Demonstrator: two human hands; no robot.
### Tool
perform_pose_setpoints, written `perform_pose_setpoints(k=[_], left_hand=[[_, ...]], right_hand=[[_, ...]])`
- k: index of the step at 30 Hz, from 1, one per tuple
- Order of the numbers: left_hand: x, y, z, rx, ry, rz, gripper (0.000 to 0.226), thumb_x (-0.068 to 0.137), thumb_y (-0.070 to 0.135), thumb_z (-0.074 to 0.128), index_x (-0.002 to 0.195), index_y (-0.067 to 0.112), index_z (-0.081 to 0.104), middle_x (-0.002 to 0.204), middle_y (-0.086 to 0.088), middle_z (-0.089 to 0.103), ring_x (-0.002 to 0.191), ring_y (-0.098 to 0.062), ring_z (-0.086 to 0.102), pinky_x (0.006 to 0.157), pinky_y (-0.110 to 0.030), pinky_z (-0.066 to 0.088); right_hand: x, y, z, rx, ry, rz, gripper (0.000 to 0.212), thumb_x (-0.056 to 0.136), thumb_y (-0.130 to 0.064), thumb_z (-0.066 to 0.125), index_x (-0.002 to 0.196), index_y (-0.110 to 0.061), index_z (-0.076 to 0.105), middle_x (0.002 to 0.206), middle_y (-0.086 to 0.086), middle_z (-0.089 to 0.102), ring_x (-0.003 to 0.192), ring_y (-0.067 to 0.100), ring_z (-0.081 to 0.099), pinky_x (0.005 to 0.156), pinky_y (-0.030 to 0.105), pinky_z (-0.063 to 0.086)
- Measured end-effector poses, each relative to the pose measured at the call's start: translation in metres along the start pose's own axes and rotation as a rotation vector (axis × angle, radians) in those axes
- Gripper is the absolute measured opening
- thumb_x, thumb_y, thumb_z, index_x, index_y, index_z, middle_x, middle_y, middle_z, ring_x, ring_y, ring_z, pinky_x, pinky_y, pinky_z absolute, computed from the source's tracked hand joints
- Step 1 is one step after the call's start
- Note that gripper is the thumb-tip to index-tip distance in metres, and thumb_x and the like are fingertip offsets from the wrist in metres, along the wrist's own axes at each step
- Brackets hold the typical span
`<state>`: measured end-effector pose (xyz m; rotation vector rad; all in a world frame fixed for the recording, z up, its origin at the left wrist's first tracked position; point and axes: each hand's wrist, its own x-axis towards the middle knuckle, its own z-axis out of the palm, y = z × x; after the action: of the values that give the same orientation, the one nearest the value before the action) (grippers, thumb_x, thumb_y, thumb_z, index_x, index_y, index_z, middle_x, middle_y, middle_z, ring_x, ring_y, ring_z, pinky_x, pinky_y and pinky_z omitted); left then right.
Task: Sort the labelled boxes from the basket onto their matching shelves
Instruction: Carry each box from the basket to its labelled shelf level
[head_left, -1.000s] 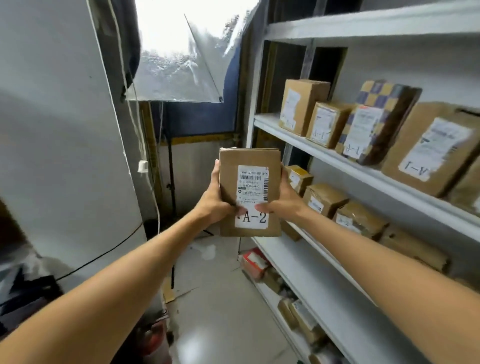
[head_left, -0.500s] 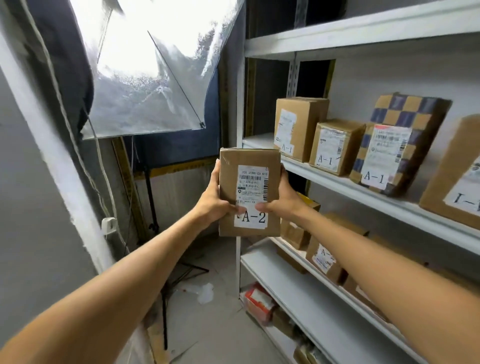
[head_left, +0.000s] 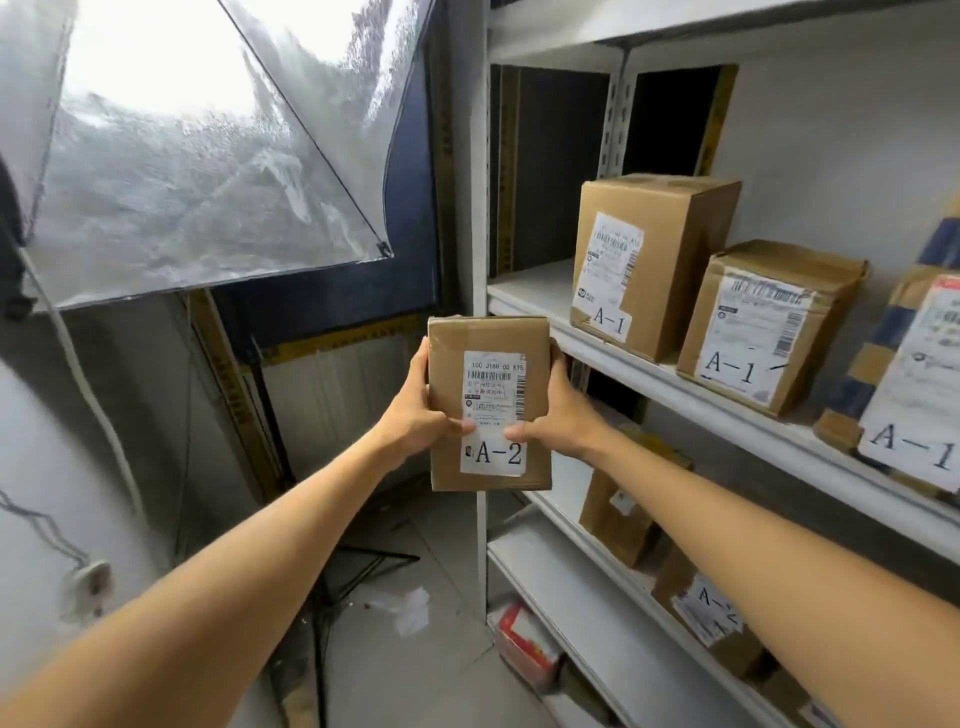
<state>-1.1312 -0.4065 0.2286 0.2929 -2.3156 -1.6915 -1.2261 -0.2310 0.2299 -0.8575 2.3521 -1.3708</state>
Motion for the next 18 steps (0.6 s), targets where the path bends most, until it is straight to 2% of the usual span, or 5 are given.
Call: perform_pose_setpoints(k=[3,9,13,15,18], left_hand=[[0.015,-0.047,0.005,-0.026,-0.033,-0.081,0.113,0.072,-0.004,0.077,0.149,0.039,0.007,0.132,-0.003,0.053,0.114,-0.023,0.06,0.083,-0.043,0.058],[0.059,-0.12,0.023,-0.011,-0.154,-0.212,0.109,0.068,0.001,0.08,0.149,0.034,0.015,0.125,-0.005,0.059,0.11,-0.024,0.062,0.086,-0.055,0.054],[0.11,-0.134,0.038,-0.066,-0.19,-0.264,0.103,0.06,0.024,0.077,0.146,0.036,0.023,0.125,-0.004,0.061,0.115,-0.026,0.058,0.097,-0.059,0.045],[0.135,-0.138,0.046,-0.083,-0.204,-0.273,0.095,0.061,0.025,0.073,0.143,0.038,0.027,0.124,-0.003,0.061,0.115,-0.026,0.056,0.101,-0.06,0.04],[0.167,-0.136,0.058,-0.049,-0.254,-0.268,0.078,0.072,0.024,0.069,0.14,0.036,0.033,0.123,0.001,0.059,0.116,-0.025,0.052,0.104,-0.06,0.036]], right_hand=[[0.012,0.037,0.023,0.015,-0.026,0.07,0.133,0.069,-0.01,0.084,0.151,-0.026,-0.019,0.149,0.005,0.038,0.137,0.023,0.038,0.112,0.047,0.036],[0.034,0.106,0.055,0.098,0.016,0.318,0.127,0.07,-0.001,0.08,0.151,-0.029,-0.013,0.142,0.004,0.047,0.128,0.022,0.048,0.103,0.044,0.047],[0.067,0.124,0.057,0.087,0.165,0.426,0.129,0.065,0.0,0.082,0.151,-0.034,-0.008,0.133,0.006,0.048,0.122,0.024,0.051,0.095,0.045,0.052],[0.083,0.129,0.057,0.117,0.255,0.473,0.126,0.066,0.003,0.08,0.152,-0.032,-0.005,0.132,0.007,0.046,0.121,0.023,0.05,0.092,0.039,0.052],[0.1,0.136,0.052,0.233,0.334,0.523,0.111,0.075,0.003,0.075,0.153,-0.026,0.0,0.135,0.008,0.05,0.119,0.024,0.054,0.09,0.038,0.052]])
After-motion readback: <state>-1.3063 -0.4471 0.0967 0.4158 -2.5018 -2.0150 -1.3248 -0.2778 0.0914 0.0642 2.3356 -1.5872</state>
